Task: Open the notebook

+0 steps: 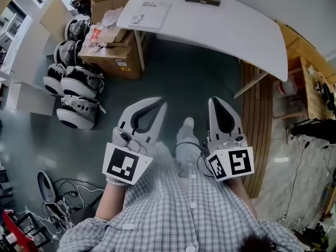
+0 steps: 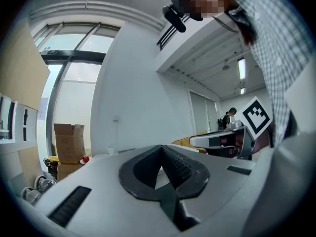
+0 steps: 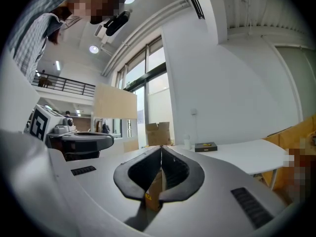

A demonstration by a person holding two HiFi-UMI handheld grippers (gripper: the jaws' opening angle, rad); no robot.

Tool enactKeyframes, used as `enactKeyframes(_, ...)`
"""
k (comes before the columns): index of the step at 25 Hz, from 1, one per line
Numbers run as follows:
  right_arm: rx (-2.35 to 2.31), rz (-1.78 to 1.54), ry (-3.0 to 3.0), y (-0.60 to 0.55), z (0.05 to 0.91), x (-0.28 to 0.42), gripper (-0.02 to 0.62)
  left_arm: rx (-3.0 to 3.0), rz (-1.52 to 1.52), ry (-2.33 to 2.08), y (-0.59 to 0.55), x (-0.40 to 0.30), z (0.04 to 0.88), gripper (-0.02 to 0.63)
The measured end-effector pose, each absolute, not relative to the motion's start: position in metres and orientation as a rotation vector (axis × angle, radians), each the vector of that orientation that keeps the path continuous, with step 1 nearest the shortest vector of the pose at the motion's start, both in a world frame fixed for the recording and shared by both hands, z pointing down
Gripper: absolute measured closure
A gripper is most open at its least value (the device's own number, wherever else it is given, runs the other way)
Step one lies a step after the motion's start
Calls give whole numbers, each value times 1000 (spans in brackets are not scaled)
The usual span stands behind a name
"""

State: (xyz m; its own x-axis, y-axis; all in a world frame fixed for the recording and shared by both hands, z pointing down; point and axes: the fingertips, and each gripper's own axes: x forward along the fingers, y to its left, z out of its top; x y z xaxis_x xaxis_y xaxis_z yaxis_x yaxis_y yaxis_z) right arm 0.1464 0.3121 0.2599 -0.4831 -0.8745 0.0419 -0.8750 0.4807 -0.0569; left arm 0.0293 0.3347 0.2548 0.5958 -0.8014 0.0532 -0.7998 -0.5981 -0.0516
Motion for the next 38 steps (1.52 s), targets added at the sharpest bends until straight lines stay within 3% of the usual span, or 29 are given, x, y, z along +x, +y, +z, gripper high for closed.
enactKeyframes(11,1489,78,-2735,243,260,152,574,-2764,-118,1498,272,40,256,598)
enactKeyframes(38,1405,-84,-2731,89,258,265,574,-2703,-126,1611,125,135,251,597)
